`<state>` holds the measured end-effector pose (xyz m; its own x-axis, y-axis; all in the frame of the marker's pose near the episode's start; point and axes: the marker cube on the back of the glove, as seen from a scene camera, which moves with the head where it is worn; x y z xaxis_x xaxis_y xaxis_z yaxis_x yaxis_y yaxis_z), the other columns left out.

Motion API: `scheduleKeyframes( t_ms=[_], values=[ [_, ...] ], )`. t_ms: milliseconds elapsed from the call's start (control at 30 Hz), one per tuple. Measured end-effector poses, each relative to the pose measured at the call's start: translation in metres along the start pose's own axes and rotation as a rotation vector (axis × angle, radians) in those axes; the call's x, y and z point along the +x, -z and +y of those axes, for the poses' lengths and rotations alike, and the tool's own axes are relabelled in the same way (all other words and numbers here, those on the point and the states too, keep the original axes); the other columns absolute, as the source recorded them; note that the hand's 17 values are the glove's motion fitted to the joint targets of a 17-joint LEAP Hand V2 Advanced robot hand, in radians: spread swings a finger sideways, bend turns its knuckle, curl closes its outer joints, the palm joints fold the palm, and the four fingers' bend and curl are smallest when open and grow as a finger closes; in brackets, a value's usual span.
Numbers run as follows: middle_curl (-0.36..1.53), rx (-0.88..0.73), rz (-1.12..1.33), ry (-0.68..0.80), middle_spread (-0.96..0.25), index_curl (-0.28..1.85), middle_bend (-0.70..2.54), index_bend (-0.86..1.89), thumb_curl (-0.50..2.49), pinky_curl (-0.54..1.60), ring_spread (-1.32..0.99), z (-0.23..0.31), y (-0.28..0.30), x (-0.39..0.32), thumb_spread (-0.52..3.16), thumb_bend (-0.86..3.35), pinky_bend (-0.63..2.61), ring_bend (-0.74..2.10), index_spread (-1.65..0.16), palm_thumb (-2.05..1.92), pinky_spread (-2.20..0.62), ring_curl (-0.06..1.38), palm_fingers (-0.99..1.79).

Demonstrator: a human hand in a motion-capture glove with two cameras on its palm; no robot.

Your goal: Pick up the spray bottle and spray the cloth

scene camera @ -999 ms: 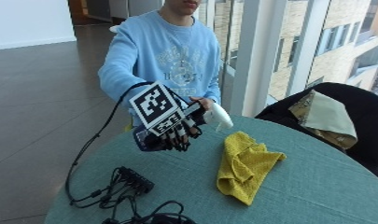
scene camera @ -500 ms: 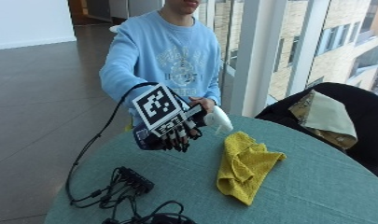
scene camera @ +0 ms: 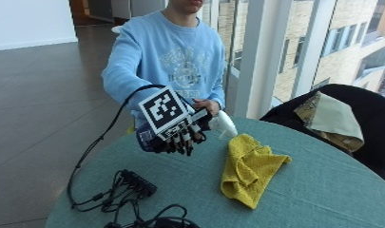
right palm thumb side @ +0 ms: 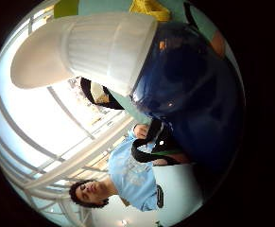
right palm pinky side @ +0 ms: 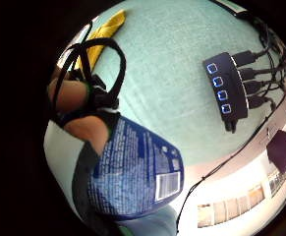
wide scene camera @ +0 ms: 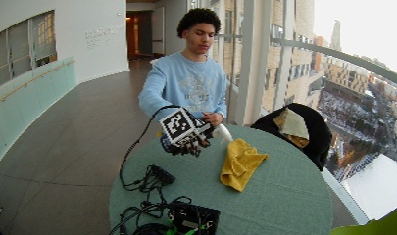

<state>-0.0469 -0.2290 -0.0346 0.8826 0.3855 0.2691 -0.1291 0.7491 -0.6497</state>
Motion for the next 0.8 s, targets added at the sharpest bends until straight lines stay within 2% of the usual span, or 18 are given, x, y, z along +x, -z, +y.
scheduleKeyframes(
  t_ms=[799],
  values=[
    [0.46, -0.019, 0.032, 0.015, -0.06, 0.33, 0.27, 0.12, 0.59, 0.37, 0.05, 0.0004, -0.0048, -0.0087, 0.9, -0.03, 0.23, 0.44, -0.18, 0.79, 0.18, 0.38, 1.11]
  ],
)
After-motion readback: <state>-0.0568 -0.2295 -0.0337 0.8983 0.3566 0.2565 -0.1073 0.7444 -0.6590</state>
